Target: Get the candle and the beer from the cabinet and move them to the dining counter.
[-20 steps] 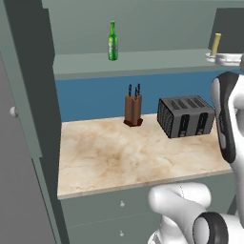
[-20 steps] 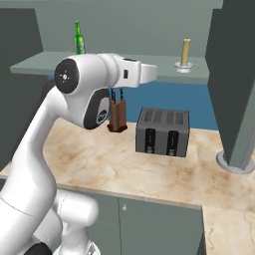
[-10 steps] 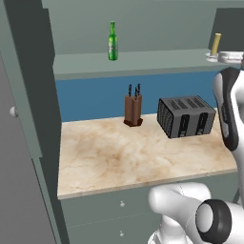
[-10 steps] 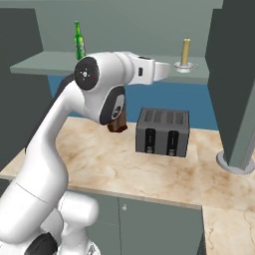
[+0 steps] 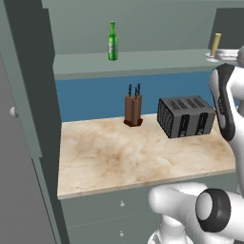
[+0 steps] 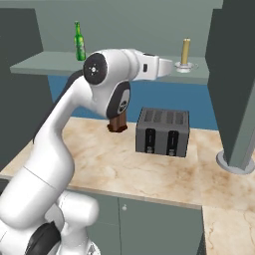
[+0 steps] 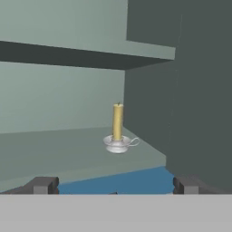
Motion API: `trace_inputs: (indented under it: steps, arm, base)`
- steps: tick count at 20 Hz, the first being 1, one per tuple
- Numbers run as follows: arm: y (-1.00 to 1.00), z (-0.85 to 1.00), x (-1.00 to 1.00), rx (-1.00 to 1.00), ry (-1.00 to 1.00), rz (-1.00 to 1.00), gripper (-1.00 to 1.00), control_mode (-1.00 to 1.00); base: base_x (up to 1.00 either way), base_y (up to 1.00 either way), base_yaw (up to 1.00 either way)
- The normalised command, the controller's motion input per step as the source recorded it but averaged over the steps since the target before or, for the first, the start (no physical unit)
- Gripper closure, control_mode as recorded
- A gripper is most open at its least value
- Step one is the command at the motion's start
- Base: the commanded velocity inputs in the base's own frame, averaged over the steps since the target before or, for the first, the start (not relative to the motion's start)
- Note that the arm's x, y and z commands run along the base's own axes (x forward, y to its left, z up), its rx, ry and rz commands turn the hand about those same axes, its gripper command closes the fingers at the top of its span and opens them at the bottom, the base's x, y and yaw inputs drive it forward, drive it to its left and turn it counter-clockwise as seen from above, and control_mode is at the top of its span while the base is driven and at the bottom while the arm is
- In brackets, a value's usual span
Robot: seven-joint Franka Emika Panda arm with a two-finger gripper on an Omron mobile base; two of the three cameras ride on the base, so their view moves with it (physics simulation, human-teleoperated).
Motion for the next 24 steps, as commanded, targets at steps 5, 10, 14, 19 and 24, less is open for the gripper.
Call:
trace_inputs:
  steps: [5,10,14,19,24]
  arm:
    - [0.00,0.00,0.24,0.00,0.00,0.00,-1.00,-1.00]
    - [0.00,0.00,0.28,0.00,0.00,0.00,-1.00,-1.00]
    - [0.00,0.00,0.31,0.00,0.00,0.00,-1.00,-1.00]
    - [0.00,0.00,0.29,0.00,0.00,0.00,-1.00,-1.00]
    - [-0.16,0.00,0.25,0.00,0.00,0.00,-1.00,-1.00]
  base:
    - [0.00,0.00,0.00]
    - [0.00,0.00,0.00]
    - [0.00,0.00,0.00]
    - [0.00,0.00,0.00]
    - [0.00,0.00,0.00]
